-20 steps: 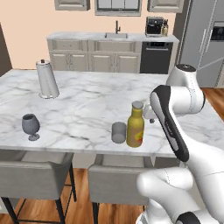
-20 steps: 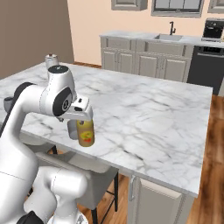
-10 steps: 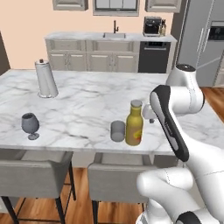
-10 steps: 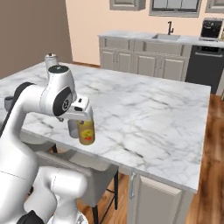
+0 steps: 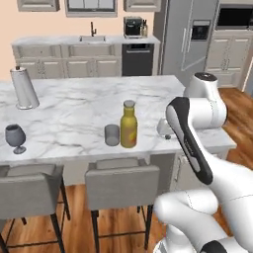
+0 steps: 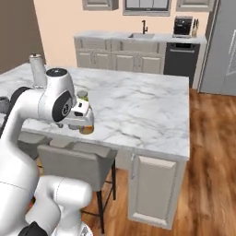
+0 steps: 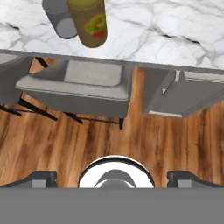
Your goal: There is a wine glass and glass cup on the dining counter. Place the wine bottle next to the wine glass and the juice bottle next to the glass cup.
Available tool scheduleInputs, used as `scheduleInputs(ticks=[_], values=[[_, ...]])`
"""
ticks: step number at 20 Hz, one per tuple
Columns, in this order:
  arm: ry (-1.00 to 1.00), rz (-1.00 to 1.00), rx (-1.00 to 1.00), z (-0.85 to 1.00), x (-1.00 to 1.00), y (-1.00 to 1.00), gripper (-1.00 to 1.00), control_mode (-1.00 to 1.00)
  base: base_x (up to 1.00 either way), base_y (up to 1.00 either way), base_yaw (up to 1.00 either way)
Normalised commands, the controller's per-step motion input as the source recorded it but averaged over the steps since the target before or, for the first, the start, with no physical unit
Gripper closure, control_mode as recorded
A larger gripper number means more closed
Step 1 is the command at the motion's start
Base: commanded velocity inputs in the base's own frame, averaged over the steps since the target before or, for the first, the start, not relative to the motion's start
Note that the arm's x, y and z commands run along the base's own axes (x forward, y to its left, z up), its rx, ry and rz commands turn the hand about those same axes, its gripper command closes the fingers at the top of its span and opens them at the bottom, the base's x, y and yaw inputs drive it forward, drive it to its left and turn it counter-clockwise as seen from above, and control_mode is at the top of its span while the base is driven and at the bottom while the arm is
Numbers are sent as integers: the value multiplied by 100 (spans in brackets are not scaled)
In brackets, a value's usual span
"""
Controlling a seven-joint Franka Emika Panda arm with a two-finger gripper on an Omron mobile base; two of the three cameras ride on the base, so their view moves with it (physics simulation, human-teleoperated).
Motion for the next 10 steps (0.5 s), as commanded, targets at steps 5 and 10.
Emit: scheduleInputs(ticks=[5,10], values=[[0,0,0,0,0,0,-100,100,0,0,-96],[0,0,0,0,0,0,-100,100,0,0,-95]])
